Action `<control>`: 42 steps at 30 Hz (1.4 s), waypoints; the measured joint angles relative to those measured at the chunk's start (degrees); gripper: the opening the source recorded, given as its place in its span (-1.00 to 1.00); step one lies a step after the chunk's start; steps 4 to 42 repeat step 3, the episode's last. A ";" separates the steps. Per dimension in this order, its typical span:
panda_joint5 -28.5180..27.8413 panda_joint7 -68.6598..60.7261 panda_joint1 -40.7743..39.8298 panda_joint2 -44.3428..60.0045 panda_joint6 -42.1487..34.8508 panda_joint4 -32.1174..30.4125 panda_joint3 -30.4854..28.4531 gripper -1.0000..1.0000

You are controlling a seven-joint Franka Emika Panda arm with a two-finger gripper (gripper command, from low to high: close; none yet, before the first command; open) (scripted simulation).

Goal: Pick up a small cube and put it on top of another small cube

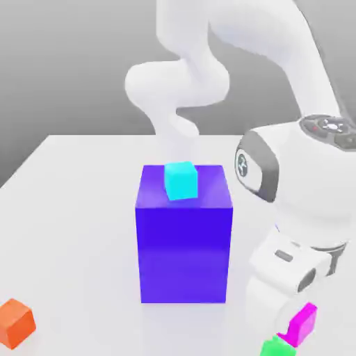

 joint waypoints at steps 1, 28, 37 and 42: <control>0.00 0.00 0.00 0.00 0.00 0.00 0.00 1.00; 0.00 0.00 0.00 0.00 0.00 0.00 0.00 1.00; 0.00 0.00 0.00 0.00 0.00 0.00 0.00 1.00; 0.00 0.00 0.00 0.00 0.00 0.00 0.00 1.00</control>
